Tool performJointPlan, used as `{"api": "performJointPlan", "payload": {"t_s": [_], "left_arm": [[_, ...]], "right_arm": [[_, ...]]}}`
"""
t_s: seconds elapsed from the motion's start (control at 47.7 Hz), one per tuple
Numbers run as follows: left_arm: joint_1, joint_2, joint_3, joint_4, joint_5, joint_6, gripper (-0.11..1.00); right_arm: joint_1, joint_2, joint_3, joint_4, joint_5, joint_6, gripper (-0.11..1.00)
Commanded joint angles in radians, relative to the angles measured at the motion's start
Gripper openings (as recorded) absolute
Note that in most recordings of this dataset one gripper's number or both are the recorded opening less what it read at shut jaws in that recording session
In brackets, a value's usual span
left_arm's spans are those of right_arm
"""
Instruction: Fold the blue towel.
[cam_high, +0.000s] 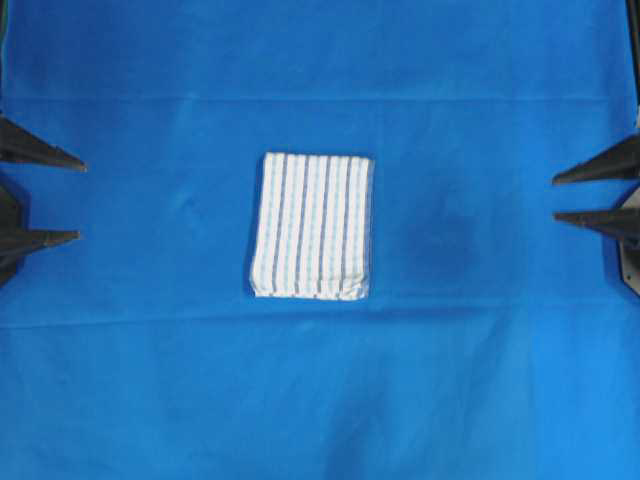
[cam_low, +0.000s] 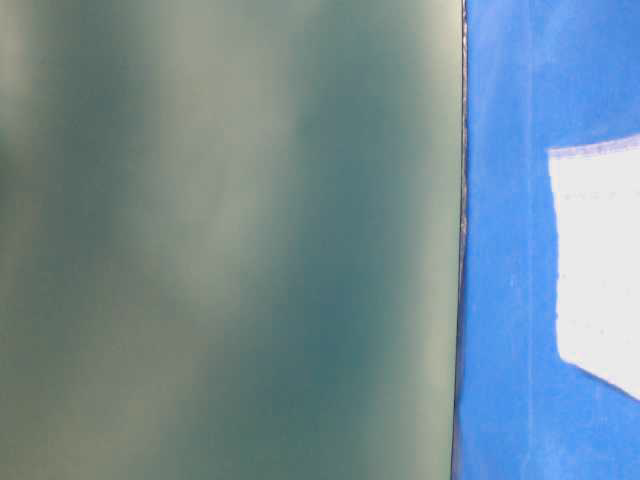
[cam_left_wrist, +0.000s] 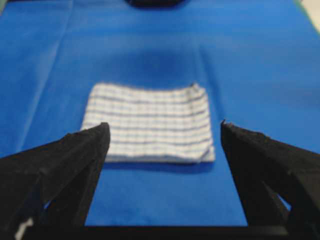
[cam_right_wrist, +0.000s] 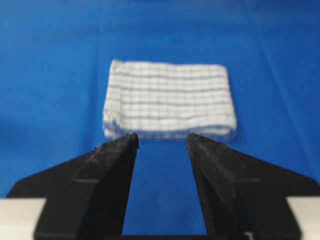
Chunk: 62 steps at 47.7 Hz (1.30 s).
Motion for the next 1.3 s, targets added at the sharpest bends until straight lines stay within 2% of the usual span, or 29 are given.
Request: {"api": "performJointPlan", "payload": {"t_s": [0.0,1.28], "left_arm": [[0.012,-0.012,0.018,-0.003,-0.023,-0.011,0.86],[0.014,-0.014,0.028,-0.003,-0.025,-0.025,0.86]], "right_arm": [[-0.003,0.009,0.005,0.002,-0.034,0.002,0.51],[-0.012,0.026,0.009,0.005,-0.057,0.003,0.51]]}}
